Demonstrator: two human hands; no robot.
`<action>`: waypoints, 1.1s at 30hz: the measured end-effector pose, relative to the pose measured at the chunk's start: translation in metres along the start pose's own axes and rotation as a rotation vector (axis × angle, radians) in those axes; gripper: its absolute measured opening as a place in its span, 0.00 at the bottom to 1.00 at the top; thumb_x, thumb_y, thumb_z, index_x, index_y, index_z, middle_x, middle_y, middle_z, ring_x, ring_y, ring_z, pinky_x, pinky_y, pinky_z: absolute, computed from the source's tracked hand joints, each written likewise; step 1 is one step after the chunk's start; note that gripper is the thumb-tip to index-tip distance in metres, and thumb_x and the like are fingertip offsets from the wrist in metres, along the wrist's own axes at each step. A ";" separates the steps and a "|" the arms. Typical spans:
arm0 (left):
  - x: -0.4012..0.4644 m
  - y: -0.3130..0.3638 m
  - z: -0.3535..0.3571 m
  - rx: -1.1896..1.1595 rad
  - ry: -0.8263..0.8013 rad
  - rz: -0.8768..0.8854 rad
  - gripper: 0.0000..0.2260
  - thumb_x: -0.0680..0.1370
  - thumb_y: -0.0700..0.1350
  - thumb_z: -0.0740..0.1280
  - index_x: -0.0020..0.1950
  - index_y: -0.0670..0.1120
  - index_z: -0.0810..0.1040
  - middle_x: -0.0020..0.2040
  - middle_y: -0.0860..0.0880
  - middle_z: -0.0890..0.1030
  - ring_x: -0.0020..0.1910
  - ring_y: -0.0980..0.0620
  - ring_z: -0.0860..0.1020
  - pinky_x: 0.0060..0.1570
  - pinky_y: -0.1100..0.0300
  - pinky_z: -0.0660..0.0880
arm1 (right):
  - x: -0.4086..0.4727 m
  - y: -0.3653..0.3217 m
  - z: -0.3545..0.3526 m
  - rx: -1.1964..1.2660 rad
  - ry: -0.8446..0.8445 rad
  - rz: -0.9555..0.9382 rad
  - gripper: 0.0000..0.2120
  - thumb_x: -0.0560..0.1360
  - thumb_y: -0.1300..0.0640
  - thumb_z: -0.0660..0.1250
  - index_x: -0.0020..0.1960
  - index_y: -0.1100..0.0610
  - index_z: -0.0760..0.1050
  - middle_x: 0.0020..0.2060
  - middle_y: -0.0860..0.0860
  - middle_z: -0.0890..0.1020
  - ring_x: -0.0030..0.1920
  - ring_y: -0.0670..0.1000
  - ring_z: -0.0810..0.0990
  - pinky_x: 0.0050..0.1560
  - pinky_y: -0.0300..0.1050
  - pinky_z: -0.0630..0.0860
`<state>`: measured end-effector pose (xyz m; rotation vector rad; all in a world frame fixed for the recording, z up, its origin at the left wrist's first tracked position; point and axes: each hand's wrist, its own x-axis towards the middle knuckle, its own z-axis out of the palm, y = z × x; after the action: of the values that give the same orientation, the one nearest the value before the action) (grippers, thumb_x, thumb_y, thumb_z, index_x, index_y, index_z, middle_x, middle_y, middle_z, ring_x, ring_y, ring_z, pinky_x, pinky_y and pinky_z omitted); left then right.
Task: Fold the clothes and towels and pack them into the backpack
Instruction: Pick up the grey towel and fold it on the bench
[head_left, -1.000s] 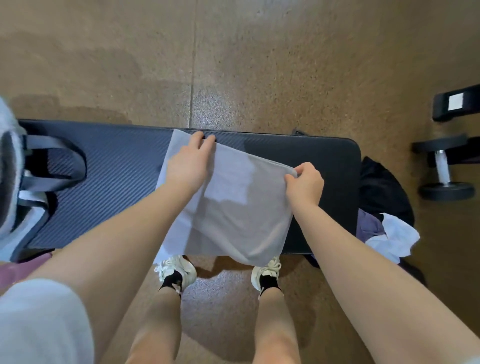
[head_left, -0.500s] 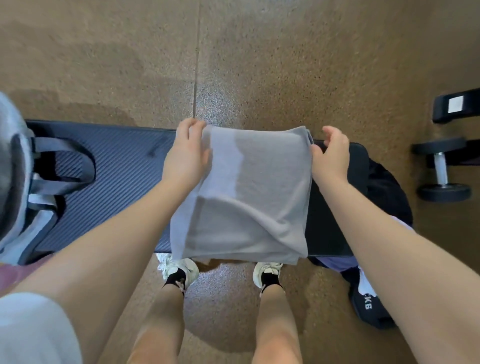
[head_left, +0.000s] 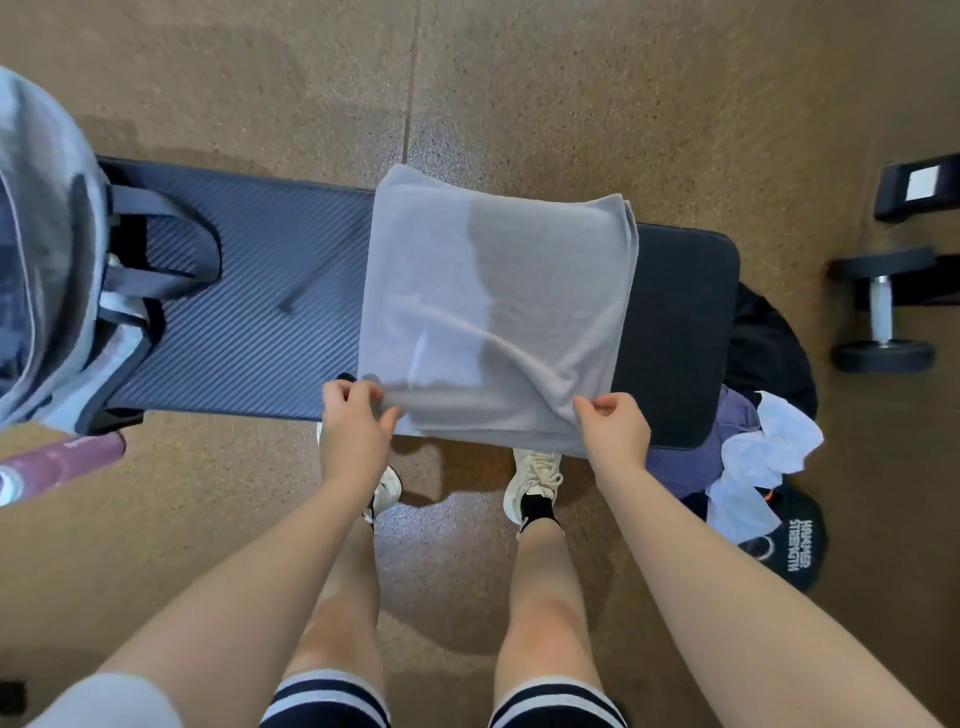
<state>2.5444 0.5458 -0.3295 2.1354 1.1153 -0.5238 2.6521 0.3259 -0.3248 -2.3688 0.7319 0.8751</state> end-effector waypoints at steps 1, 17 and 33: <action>-0.005 0.000 0.003 -0.019 0.025 -0.024 0.12 0.74 0.43 0.69 0.54 0.40 0.73 0.56 0.43 0.67 0.46 0.48 0.71 0.47 0.59 0.67 | -0.002 0.002 0.000 0.012 -0.005 0.022 0.13 0.75 0.52 0.66 0.52 0.62 0.73 0.43 0.52 0.75 0.47 0.53 0.74 0.49 0.48 0.72; -0.018 -0.027 0.002 -0.512 0.091 -0.276 0.04 0.76 0.42 0.65 0.43 0.43 0.76 0.39 0.48 0.74 0.40 0.49 0.71 0.37 0.58 0.66 | -0.008 0.040 -0.032 0.294 -0.267 0.127 0.03 0.77 0.60 0.63 0.49 0.59 0.74 0.35 0.52 0.75 0.32 0.48 0.73 0.38 0.39 0.75; -0.010 -0.050 0.026 -0.862 -0.126 -0.457 0.05 0.77 0.42 0.65 0.43 0.45 0.71 0.41 0.48 0.74 0.41 0.53 0.70 0.47 0.59 0.68 | -0.021 0.051 0.038 0.766 -0.069 0.300 0.17 0.79 0.61 0.60 0.67 0.62 0.67 0.65 0.57 0.73 0.61 0.54 0.72 0.58 0.45 0.68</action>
<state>2.4964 0.5428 -0.3602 1.1004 1.4264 -0.2819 2.5900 0.3187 -0.3486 -1.5688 1.1639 0.6266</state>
